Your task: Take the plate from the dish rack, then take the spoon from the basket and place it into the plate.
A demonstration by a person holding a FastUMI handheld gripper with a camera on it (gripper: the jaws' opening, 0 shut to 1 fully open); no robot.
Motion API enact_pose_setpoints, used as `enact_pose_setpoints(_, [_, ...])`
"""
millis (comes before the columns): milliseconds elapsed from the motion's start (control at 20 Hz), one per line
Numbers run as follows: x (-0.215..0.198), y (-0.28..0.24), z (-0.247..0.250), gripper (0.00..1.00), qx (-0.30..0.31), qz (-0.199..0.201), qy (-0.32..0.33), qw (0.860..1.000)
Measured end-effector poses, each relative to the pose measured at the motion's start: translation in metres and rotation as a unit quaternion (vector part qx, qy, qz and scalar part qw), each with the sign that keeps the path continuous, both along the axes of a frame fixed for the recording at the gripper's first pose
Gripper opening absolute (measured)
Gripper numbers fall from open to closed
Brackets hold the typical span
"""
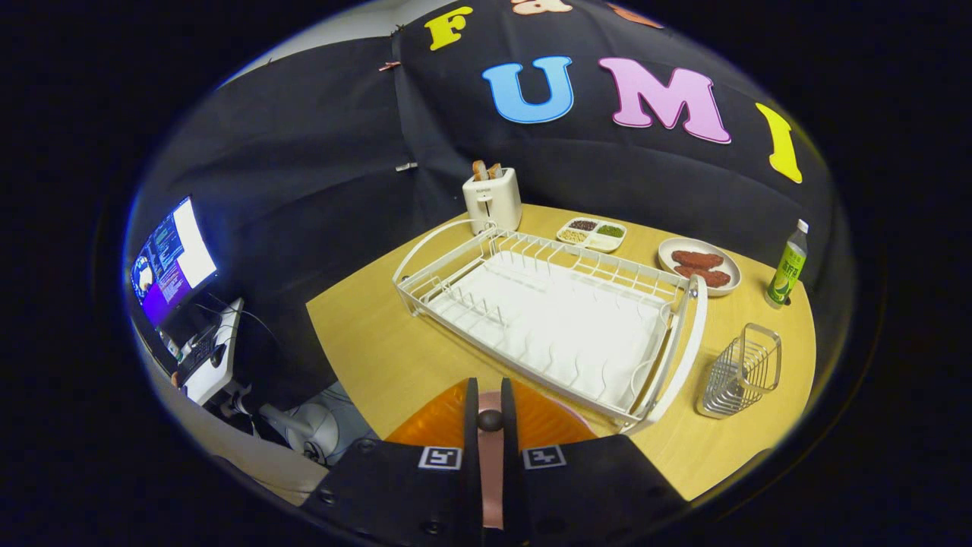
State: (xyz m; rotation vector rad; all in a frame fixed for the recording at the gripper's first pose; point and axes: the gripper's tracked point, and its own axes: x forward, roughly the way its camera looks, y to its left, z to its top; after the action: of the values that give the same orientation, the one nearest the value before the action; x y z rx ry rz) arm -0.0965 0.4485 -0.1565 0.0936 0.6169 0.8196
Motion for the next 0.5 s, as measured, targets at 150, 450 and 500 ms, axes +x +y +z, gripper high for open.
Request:
enact_pose_setpoints(150, [-0.003,-0.012,-0.01,0.17,-0.017,0.004,0.008,1.0])
enact_pose_setpoints(450, [0.006,-0.013,-0.016,0.49,-0.02,-0.005,0.017,1.0])
enact_pose_setpoints(500, [0.006,-0.011,-0.014,0.6,-0.019,-0.004,0.017,1.0])
